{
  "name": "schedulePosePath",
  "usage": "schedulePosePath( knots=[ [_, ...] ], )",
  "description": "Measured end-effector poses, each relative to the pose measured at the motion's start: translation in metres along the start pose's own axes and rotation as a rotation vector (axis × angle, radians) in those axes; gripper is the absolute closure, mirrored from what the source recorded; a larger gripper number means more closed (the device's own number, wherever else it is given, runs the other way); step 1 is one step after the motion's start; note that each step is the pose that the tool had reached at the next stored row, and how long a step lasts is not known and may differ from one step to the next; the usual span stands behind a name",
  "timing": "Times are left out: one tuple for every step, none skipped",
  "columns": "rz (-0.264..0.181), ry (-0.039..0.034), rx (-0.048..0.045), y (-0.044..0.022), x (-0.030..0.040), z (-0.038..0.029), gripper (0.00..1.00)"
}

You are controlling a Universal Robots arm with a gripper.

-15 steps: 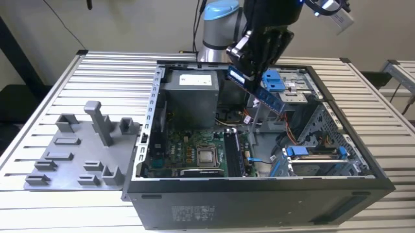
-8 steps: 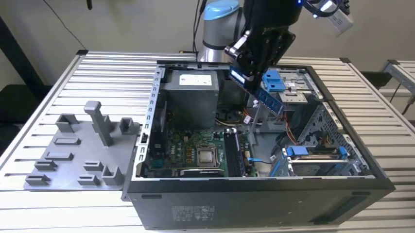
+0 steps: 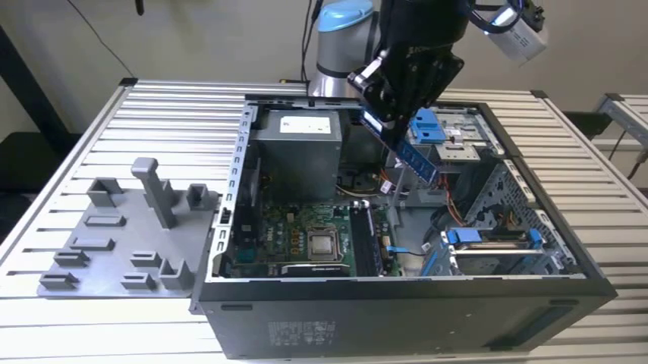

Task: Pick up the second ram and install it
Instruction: 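Insert the second ram into the second slot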

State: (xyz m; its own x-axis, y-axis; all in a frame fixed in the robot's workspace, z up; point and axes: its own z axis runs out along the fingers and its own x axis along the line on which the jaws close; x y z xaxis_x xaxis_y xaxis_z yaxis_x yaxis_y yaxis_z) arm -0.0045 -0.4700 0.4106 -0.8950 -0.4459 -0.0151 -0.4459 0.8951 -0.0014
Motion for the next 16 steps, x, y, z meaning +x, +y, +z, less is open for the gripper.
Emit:
schedulePosePath(
  knots=[
    [0.014,0.0000,0.0002,0.0000,0.0000,0.0003,0.86],
    [0.030,0.0000,0.0005,0.0000,0.0000,0.0006,0.86],
    [0.046,0.0001,0.0007,0.0000,0.0000,0.0008,0.86],
    [0.063,0.0002,0.0011,0.0000,0.0000,0.0009,0.86],
    [0.078,0.0001,0.0013,0.0000,0.0000,0.0011,0.86],
    [0.094,0.0001,0.0014,0.0000,0.0000,0.0013,0.86],
    [0.111,0.0001,0.0016,0.0000,0.0000,0.0016,0.86],
    [0.128,0.0001,0.0019,0.0000,0.0000,0.0019,0.86],
    [0.145,0.0002,0.0022,0.0000,0.0000,0.0023,0.86],
    [0.161,0.0002,0.0024,0.0000,0.0000,0.0027,0.86],
    [0.178,0.0002,0.0027,0.0000,0.0001,0.0031,0.86],
    [0.196,0.0002,0.0030,0.0000,0.0000,0.0035,0.86],
    [0.212,0.0003,0.0032,0.0000,0.0001,0.0039,0.86],
    [0.229,0.0003,0.0035,0.0000,0.0001,0.0043,0.86],
    [0.246,0.0003,0.0038,0.0000,0.0001,0.0047,0.86],
    [0.263,0.0003,0.0040,0.0000,0.0001,0.0051,0.86]
  ],
)
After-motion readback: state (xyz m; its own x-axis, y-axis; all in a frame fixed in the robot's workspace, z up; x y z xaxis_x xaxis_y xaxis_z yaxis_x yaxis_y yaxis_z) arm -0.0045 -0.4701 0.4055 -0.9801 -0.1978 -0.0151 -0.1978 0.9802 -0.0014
